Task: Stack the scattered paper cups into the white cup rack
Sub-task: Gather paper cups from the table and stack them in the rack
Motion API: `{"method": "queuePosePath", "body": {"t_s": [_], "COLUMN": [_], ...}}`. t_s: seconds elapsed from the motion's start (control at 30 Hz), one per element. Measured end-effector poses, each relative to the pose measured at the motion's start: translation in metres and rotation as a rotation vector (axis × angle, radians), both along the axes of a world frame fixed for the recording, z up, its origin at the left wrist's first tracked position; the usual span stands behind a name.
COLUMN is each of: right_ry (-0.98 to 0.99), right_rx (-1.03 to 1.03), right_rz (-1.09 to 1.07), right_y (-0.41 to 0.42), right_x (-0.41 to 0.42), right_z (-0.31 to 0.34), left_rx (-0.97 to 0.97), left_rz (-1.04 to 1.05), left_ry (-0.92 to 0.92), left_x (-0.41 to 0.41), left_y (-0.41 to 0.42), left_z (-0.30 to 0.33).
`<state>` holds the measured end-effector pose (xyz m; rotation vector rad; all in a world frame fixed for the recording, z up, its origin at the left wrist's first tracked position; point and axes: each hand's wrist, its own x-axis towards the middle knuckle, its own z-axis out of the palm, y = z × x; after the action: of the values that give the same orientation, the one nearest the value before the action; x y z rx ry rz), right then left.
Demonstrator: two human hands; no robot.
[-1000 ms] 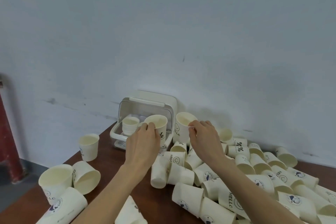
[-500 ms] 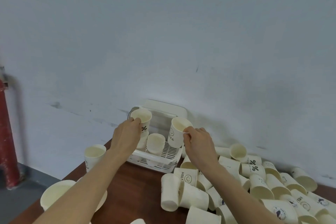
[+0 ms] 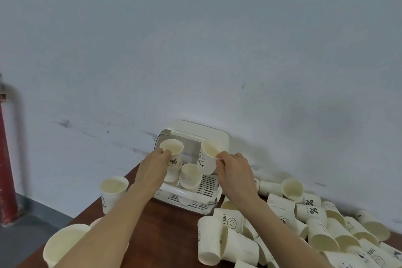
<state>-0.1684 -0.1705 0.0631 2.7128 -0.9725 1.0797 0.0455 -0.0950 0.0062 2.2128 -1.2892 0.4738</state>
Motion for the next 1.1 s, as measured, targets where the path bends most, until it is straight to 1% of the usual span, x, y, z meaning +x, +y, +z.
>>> {"method": "queuePosePath", "body": {"t_s": [0.27,0.4,0.47,0.63,0.8,0.9,1.1], "right_ry": [-0.046,-0.055,-0.057,-0.034,0.165,0.263,0.379], "right_rx": [0.012,-0.004,-0.013,0.010,0.078,0.095,0.128], "right_rz": [-0.023,-0.033,-0.031,-0.020,-0.045,-0.073,-0.089], "right_y": [-0.005,-0.008,-0.010,-0.017,-0.025,-0.026,-0.019], "right_x": [0.016,0.028,0.035,0.049,0.057,0.059,0.065], "right_z": [-0.015,-0.017,-0.016,-0.026,-0.044,-0.048,-0.055], "left_rx": [0.198,0.309,0.332,0.320,0.265,0.200,0.152], "left_rz": [0.015,0.016,0.019,-0.010,0.014,0.022,0.010], "left_ry": [-0.057,-0.020,-0.009,0.027,0.091,0.102,0.071], "left_x": [0.001,0.002,0.001,-0.005,-0.008,-0.013,-0.022], "left_y": [-0.001,-0.003,-0.002,0.002,0.007,0.013,0.024], "left_z": [-0.003,-0.008,-0.011,-0.015,-0.017,-0.016,-0.008]}}
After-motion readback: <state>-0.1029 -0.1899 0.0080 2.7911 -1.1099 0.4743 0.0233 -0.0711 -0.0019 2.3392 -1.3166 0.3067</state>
